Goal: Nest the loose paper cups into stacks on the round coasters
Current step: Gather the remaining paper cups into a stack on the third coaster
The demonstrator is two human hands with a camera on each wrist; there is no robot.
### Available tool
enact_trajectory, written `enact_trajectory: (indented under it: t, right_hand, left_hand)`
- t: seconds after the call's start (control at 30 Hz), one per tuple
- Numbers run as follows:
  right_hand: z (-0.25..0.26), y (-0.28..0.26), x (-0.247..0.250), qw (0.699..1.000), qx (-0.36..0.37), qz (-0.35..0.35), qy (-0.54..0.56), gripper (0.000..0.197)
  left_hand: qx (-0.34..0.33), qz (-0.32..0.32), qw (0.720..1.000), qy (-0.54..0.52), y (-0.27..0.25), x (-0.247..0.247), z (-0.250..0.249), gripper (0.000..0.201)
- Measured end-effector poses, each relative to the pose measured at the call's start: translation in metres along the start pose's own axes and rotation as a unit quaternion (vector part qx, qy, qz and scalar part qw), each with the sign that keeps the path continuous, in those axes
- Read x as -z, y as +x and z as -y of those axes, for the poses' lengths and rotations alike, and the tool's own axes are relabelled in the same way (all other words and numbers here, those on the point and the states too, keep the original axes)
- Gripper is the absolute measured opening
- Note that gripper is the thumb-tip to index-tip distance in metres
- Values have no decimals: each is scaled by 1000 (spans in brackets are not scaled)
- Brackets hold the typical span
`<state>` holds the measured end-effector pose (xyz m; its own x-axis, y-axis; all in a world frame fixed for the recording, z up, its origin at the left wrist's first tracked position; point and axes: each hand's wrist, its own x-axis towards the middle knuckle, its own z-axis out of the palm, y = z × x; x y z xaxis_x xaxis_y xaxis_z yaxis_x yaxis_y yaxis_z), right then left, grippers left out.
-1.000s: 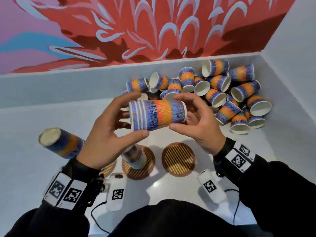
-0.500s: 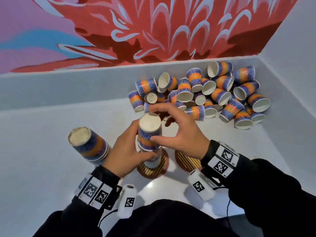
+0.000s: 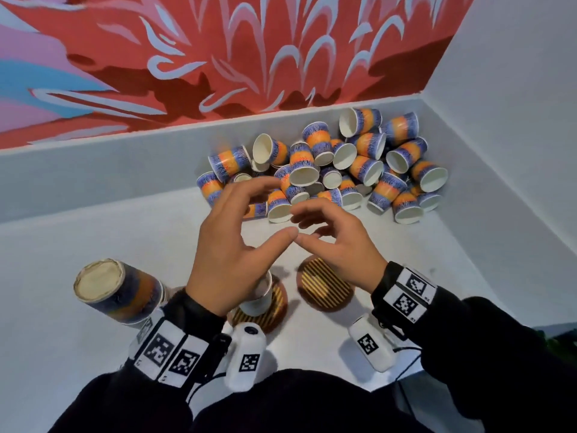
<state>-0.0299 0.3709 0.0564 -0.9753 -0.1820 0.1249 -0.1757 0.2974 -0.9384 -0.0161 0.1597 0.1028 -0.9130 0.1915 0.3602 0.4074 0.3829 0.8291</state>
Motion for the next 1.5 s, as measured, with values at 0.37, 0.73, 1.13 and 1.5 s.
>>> enact_trajectory:
  t: [0.37, 0.73, 1.13, 1.5]
  right_hand:
    - [-90, 6, 91, 989, -99, -111, 3, 30]
    - [-237, 42, 191, 889, -296, -288, -197, 50]
    - [-252, 10, 202, 929, -235, -279, -64, 46]
    - [-170, -9, 207, 989, -71, -122, -34, 57]
  left_hand:
    - [32, 87, 994, 57, 52, -143, 25, 56]
    - [134, 152, 950, 237, 103, -235, 111, 76]
    - [90, 181, 865, 459, 118, -259, 152, 63]
    - [133, 230, 918, 294, 93, -264, 111, 74]
